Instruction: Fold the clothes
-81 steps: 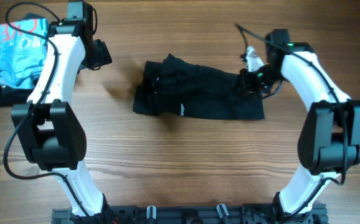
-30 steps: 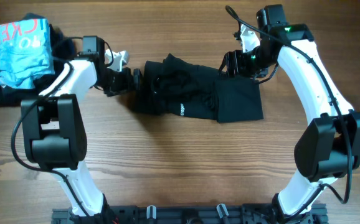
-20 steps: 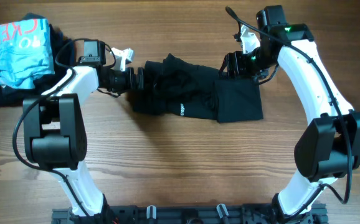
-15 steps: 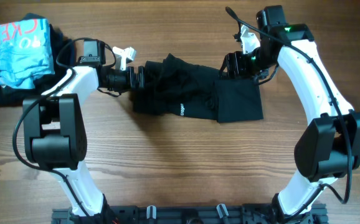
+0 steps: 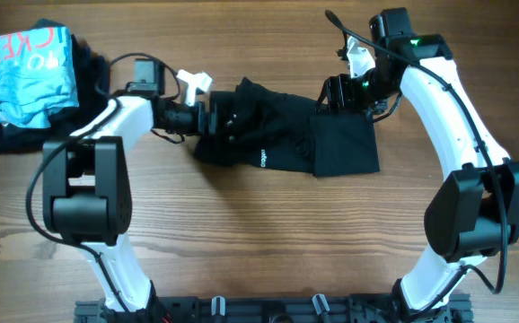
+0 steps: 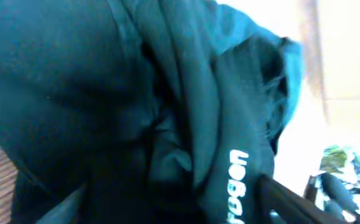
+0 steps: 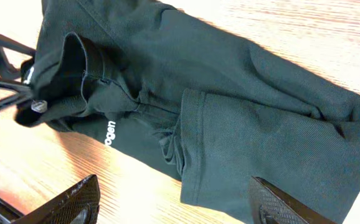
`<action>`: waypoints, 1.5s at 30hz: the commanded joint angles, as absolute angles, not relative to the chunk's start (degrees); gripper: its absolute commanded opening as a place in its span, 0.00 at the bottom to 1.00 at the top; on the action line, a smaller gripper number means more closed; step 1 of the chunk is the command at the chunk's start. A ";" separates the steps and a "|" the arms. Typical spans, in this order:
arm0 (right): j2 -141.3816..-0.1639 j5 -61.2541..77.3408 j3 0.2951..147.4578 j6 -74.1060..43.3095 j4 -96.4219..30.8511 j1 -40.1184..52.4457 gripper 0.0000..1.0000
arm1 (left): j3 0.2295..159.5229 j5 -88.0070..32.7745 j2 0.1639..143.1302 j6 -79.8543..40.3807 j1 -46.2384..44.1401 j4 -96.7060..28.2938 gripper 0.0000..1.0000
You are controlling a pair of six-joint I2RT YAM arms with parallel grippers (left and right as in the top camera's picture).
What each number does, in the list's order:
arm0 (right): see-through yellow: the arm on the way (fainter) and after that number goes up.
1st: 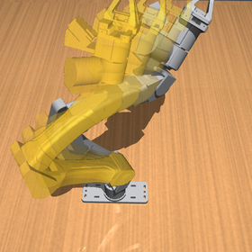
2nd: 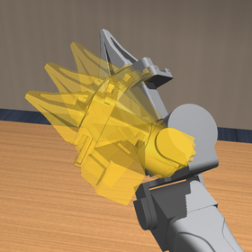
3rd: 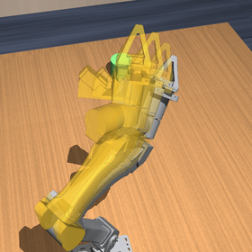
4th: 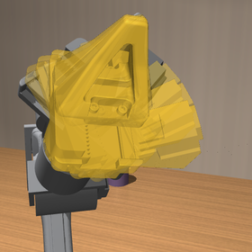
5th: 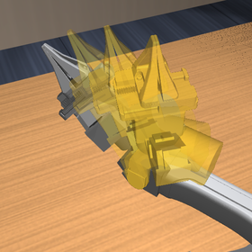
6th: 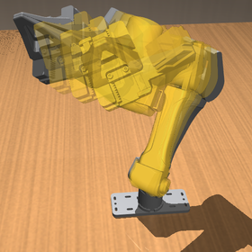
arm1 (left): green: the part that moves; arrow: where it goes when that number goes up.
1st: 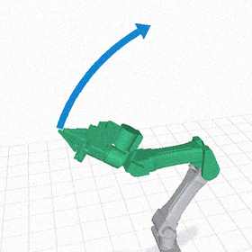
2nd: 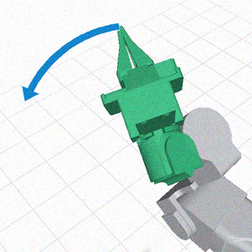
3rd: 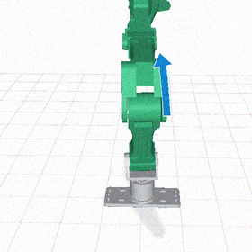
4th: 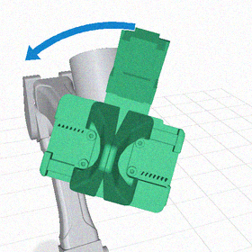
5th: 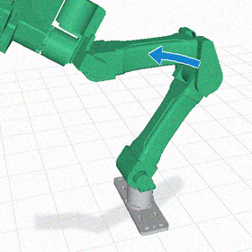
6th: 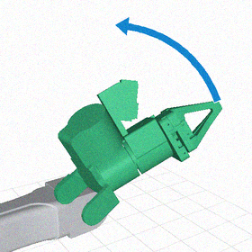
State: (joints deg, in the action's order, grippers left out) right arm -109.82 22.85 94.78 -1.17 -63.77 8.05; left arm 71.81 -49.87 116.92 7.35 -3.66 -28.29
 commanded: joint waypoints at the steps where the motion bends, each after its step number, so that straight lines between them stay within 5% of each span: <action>1: -108.40 22.22 95.79 -0.05 -64.12 7.81 0.76 | 71.09 -42.24 118.80 8.58 -5.50 -28.18 0.72; 6: -108.40 22.24 95.79 -0.05 -64.12 7.79 0.76 | 71.09 -37.89 118.85 6.20 -5.32 -26.76 0.41; 8: -108.40 22.24 95.79 -0.03 -64.12 7.81 0.76 | 71.16 -36.16 118.83 2.46 -4.08 -25.85 0.16; 10: -108.40 22.24 95.79 -0.03 -64.12 7.81 0.76 | 71.37 -36.10 118.83 0.95 -2.74 -25.89 0.04; 26: -108.40 22.24 95.79 -0.19 -63.46 7.81 0.77 | 71.53 -36.34 113.45 -0.47 7.53 -27.88 0.04; 35: -108.42 18.37 95.50 -2.59 -63.57 7.81 0.77 | 76.23 -35.59 104.68 -0.54 -0.30 -31.05 0.04; 45: -108.53 16.08 94.04 -5.21 -63.09 7.79 0.77 | 76.79 -20.78 101.27 -3.79 -17.43 -28.97 0.04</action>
